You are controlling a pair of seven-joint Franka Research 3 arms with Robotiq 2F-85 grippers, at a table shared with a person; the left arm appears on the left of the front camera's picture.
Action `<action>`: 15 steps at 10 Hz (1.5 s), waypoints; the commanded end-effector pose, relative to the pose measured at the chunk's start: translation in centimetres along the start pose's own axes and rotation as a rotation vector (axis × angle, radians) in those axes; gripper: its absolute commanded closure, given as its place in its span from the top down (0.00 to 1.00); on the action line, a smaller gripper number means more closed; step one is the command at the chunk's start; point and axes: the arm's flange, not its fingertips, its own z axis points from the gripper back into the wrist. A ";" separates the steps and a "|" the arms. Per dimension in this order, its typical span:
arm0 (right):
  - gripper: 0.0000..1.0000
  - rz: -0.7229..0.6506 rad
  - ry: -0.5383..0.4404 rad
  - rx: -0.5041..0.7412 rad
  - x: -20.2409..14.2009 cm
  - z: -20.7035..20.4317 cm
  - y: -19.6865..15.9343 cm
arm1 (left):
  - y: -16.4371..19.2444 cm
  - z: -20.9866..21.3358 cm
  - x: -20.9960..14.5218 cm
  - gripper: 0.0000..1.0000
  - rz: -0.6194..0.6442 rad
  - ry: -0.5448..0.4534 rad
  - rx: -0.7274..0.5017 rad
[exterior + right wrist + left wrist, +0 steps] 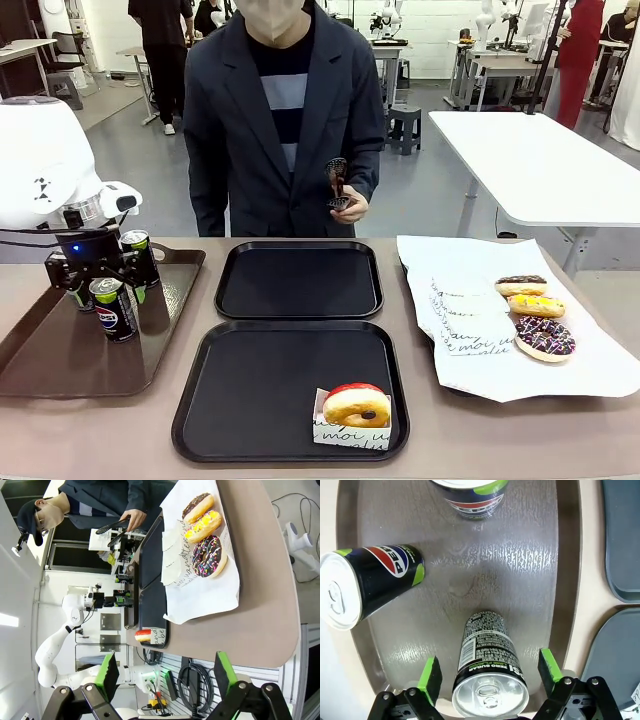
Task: Set up donuts and drinks on trays.
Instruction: Pick up one Pepsi coke and place it on the Flat Tray.
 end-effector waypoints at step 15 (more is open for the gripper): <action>1.00 0.014 -0.013 0.019 -0.1 -0.1 -0.1 | 1.0 7.8 -3.9 0.43 0.008 -0.018 -0.020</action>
